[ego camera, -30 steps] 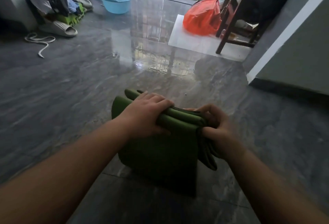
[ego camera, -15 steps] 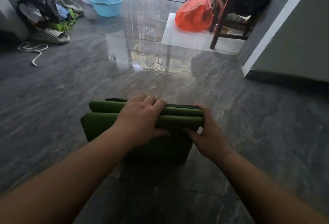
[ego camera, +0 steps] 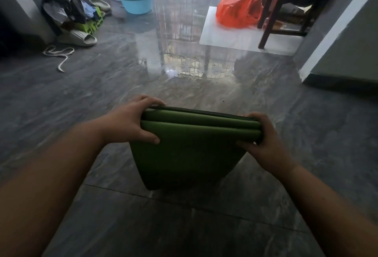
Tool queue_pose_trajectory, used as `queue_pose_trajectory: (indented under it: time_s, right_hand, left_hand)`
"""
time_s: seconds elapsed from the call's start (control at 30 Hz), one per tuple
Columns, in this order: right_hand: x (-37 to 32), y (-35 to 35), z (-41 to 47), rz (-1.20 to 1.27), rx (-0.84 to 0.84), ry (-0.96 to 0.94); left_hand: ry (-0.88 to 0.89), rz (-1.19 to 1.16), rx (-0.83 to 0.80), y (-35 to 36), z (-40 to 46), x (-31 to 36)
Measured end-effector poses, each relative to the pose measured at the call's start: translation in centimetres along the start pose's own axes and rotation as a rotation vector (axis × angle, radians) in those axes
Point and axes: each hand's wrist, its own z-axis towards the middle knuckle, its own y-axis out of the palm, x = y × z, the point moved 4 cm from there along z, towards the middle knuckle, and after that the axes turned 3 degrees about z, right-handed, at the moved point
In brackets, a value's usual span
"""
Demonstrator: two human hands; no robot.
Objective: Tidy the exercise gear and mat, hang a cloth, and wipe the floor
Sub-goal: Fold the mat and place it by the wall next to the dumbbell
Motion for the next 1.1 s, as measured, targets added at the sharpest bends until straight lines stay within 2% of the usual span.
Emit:
queue_pose_trajectory:
  time_s: [0.17, 0.23, 0.33, 0.4, 0.47, 0.6, 0.77, 0.83, 0.93, 1.0, 1.1]
  right_hand:
    - [1.2, -2.2, 0.2, 0.03, 0.009, 0.134]
    - [1.4, -2.2, 0.4, 0.117, -0.005, 0.176]
    - [1.1, -1.7, 0.9, 0.311, 0.006, 0.257]
    - [1.0, -1.3, 1.5, 0.361, 0.044, 0.283]
    - [1.1, -1.1, 1.9, 0.378, 0.098, 0.297]
    - [1.1, -0.9, 1.8, 0.333, 0.205, 0.265]
    - [0.1, -0.9, 1.2, 0.216, 0.362, 0.211]
    - [-0.2, -1.0, 1.3, 0.213, 0.368, 0.204]
    - [-1.0, -1.3, 1.3, 0.285, 0.35, 0.183]
    - [-1.3, -1.4, 0.8, 0.343, 0.345, 0.165]
    - [0.1, -0.7, -1.2, 0.328, 0.353, 0.189]
  left_hand:
    - [0.03, -0.287, 0.122, 1.3, -0.6, -1.2]
    - [0.022, -0.41, 0.198, 2.2, -0.6, -1.6]
    - [-0.046, -0.626, 0.326, 3.8, -0.4, -2.0]
    - [-0.111, -0.851, 0.368, 4.3, 0.1, -1.9]
    - [-0.126, -0.97, 0.385, 4.5, 0.6, -1.3]
    - [-0.113, -0.893, 0.407, 4.1, 0.6, -0.1]
    - [-0.07, -0.517, 0.308, 4.4, -0.6, 0.3]
    - [-0.062, -0.543, 0.391, 4.6, -1.0, 0.5]
    - [-0.036, -0.683, 0.674, 4.2, -1.7, 0.9]
    - [-0.005, -0.658, 0.788, 3.8, -2.0, 1.4]
    - [0.025, -0.655, 0.682, 4.9, -1.6, 1.5]
